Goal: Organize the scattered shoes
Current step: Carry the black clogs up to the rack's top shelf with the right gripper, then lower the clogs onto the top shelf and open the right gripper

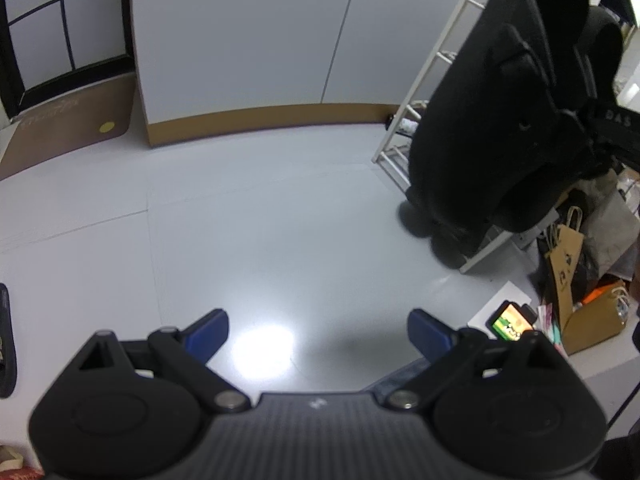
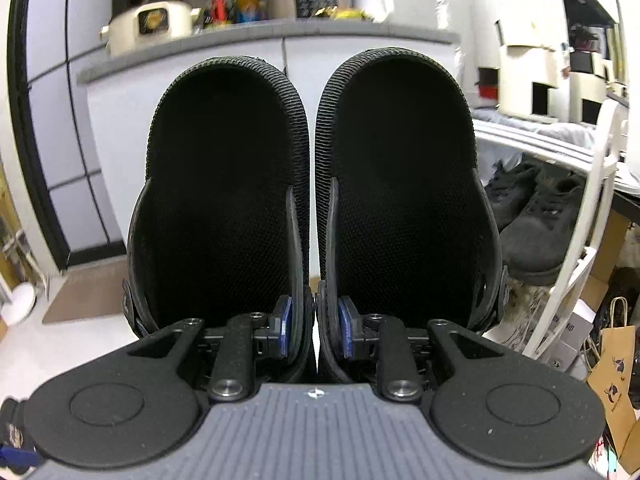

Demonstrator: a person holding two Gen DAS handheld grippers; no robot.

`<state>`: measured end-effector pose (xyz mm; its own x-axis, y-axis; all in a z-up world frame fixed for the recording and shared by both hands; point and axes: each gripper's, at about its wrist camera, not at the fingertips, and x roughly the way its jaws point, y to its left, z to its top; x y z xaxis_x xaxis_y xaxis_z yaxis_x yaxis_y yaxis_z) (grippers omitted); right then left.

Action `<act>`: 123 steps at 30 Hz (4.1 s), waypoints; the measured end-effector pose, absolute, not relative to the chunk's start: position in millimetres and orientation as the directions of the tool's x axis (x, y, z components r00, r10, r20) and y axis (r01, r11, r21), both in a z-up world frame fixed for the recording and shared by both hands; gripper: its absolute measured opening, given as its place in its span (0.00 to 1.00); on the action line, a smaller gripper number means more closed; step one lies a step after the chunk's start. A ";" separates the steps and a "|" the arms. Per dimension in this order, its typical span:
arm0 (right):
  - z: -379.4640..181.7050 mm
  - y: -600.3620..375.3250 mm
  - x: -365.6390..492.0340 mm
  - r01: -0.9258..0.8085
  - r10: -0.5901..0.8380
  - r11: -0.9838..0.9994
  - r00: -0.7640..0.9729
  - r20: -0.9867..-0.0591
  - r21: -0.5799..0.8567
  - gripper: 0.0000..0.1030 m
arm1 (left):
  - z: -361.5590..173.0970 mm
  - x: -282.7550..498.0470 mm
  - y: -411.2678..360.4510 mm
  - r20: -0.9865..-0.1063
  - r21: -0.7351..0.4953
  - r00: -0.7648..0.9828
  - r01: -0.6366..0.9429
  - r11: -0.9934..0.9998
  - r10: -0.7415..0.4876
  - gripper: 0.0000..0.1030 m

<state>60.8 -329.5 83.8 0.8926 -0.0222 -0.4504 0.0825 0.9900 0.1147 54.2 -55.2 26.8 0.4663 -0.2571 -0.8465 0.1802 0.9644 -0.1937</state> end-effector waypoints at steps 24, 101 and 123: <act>148.1 -381.5 59.0 0.151 -0.073 0.948 0.960 -0.272 0.279 0.26 | 66.9 43.6 -81.4 -0.646 -0.330 0.584 0.368 0.869 -0.492 0.95; 194.2 -684.7 356.8 0.774 -0.470 0.535 0.606 -0.642 0.339 0.12 | -10.1 140.8 -34.6 -0.780 -0.523 0.428 -0.046 0.851 -0.457 0.95; 295.0 -641.8 259.9 0.742 -0.440 0.592 0.624 -0.646 0.313 0.90 | 18.4 119.8 -47.5 -0.753 -0.514 0.426 0.094 0.853 -0.501 0.95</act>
<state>259.9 -641.8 295.0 0.6235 -0.4402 -0.6461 0.7425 0.5922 0.3130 119.8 -47.5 18.4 0.4264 -0.5007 -0.7533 0.0942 0.8529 -0.5136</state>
